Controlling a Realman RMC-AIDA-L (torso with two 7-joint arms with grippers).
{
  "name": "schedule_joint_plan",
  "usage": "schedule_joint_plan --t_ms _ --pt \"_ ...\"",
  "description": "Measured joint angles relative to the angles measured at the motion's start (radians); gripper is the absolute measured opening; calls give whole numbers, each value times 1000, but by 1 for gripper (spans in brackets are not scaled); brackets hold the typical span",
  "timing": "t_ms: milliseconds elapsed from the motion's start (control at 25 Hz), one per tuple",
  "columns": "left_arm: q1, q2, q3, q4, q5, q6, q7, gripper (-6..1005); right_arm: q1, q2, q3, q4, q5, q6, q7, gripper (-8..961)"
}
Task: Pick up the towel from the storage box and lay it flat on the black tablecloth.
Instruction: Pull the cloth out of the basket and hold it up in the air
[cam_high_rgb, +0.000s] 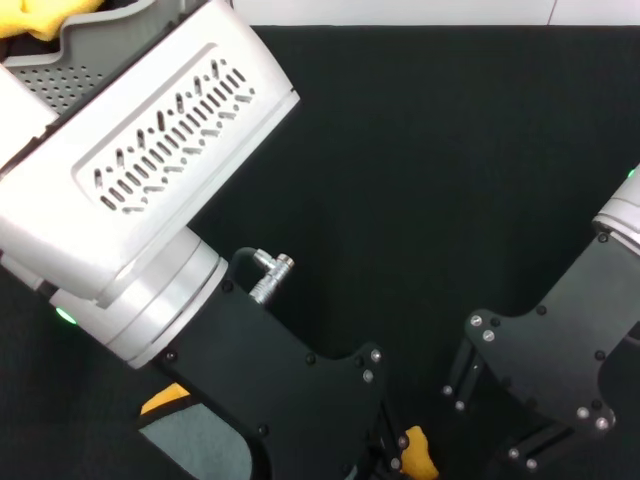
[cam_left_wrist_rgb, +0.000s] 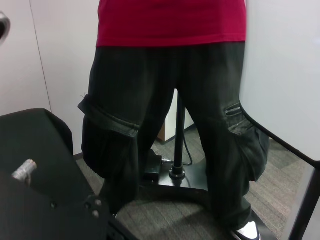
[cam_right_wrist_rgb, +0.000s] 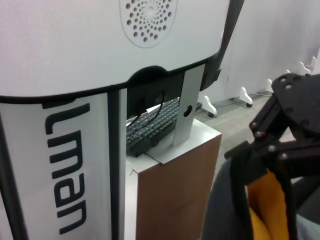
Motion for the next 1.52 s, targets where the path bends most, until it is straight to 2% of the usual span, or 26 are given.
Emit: schedule_joint_plan --t_ms 200,640,1000,1400,1520 --pt "7 0 2 0 -1 0 0 19 5 10 -1 -1 -6 13 5 276" --pt "1 0 5 0 -2 0 0 19 24 4 8 -12 1 5 10 277" --pt "-3 0 1 0 -7 0 0 20 37 14 9 -14 2 -4 12 278" --pt "-4 -1 -1 -1 -9 -1 0 21 38 35 -2 -5 -7 23 1 273" --pt "-4 -2 -1 -2 -9 -3 0 21 31 36 -2 -2 -7 44 1 185"
